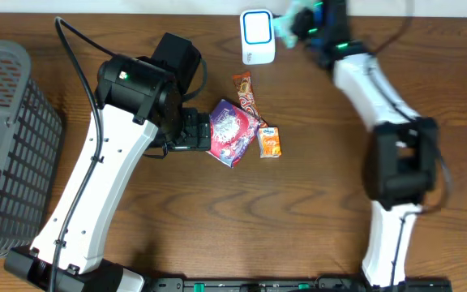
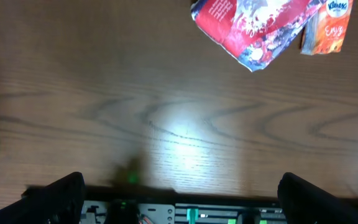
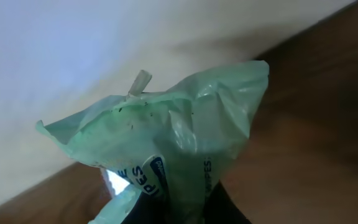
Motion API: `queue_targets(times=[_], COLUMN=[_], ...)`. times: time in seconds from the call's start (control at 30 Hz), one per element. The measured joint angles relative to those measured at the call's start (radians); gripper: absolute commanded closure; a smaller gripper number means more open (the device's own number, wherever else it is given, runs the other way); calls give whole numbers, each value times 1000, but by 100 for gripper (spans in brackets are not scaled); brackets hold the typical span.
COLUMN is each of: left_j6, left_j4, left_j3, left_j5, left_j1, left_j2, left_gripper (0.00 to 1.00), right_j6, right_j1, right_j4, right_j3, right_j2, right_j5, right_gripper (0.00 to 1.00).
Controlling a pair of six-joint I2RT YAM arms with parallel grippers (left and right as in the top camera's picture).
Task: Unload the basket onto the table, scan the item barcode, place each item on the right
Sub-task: 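Swing the green pouch to the right table edge and release it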
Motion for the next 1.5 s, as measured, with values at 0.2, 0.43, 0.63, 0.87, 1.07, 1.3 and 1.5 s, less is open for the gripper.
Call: queue_targets(times=[0.2, 0.43, 0.63, 0.87, 1.07, 1.3, 1.5], left_j6=[0, 0, 0, 0, 0, 0, 0], left_j4=[2, 2, 1, 2, 1, 1, 2], left_j3=[0, 0, 0, 0, 0, 0, 0], left_j5=[0, 0, 0, -1, -1, 0, 0], left_j1=[0, 0, 0, 0, 0, 0, 0], left_j2=[0, 0, 0, 0, 0, 0, 0], left_gripper=[2, 2, 2, 2, 2, 2, 2], right_j6=[-62, -184, -251, -386, -480, -530, -614], right_j1=[-233, -552, -717, -835, -858, -769, -568], right_j4=[-364, -608, -639, -697, -716, -709, -928], right_j3=[13, 20, 18, 17, 16, 16, 15], right_j2=[-223, -219, -108, -27, -17, -20, -22], right_j5=[98, 285, 294, 238, 22, -440, -667], right_gripper=[99, 99, 10, 1, 1, 12, 16])
